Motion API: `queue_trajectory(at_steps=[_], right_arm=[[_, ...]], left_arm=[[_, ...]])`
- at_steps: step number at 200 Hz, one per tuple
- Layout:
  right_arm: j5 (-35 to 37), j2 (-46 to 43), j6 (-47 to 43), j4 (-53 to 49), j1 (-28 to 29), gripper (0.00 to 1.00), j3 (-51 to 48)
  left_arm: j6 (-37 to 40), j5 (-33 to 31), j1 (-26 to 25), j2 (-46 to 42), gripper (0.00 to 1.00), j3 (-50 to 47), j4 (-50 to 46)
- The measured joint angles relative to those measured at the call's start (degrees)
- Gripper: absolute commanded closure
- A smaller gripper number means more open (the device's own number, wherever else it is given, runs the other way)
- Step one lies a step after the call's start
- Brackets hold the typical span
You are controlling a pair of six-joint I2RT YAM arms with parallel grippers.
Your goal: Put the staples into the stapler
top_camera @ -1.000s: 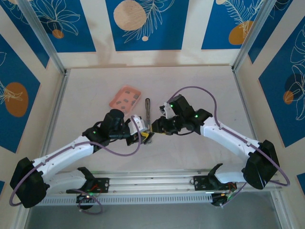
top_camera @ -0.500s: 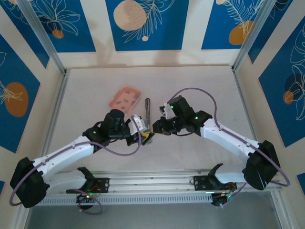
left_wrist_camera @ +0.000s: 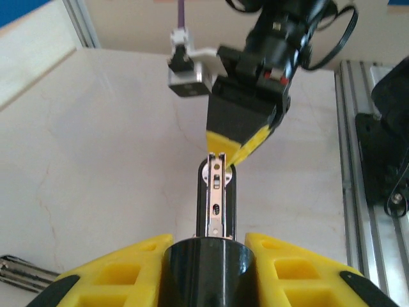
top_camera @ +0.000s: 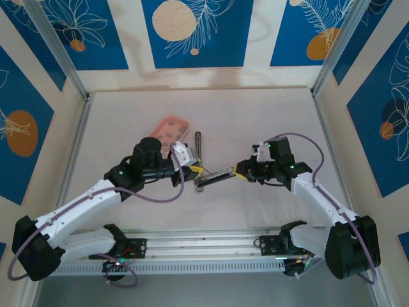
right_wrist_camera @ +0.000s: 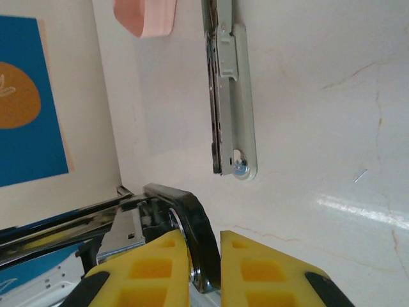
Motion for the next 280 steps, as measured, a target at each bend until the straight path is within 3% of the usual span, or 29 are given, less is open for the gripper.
queue_trajectory(at_steps=[38, 78, 124, 157, 191, 246, 280], right_arm=[[0.3, 0.0, 0.9, 2.7, -1.5, 0.82, -2.5], [1.6, -0.3, 1.0, 2.8, -1.5, 0.74, -4.1], [2.4, -3.3, -0.4, 2.9, -0.2, 0.58, -4.1], [4.5, -7.1, -3.2, 2.4, 0.2, 0.49, -4.0], [7.3, -13.2, -7.3, 2.3, 0.2, 0.48, -3.6], [9.2, -18.6, -22.3, 2.9, 0.4, 0.50, -1.3], [6.3, -17.0, -41.0, 2.4, 2.2, 0.43, 3.5]], left_arm=[[-2.9, 0.8, 0.0, 0.6, 0.85, 5.6, 0.5], [-5.4, 1.7, 0.0, 2.1, 0.85, 9.2, 9.6], [-8.7, 1.7, 0.0, 5.1, 0.85, 9.2, 14.8], [-9.4, -0.2, 0.0, 5.7, 0.85, 9.2, 16.1], [-9.4, -1.2, 0.0, 5.7, 0.85, 9.2, 16.7], [-8.7, -0.4, 0.0, 5.7, 0.85, 8.7, 16.7], [-8.8, 2.4, 0.0, 5.7, 0.85, 8.4, 16.6]])
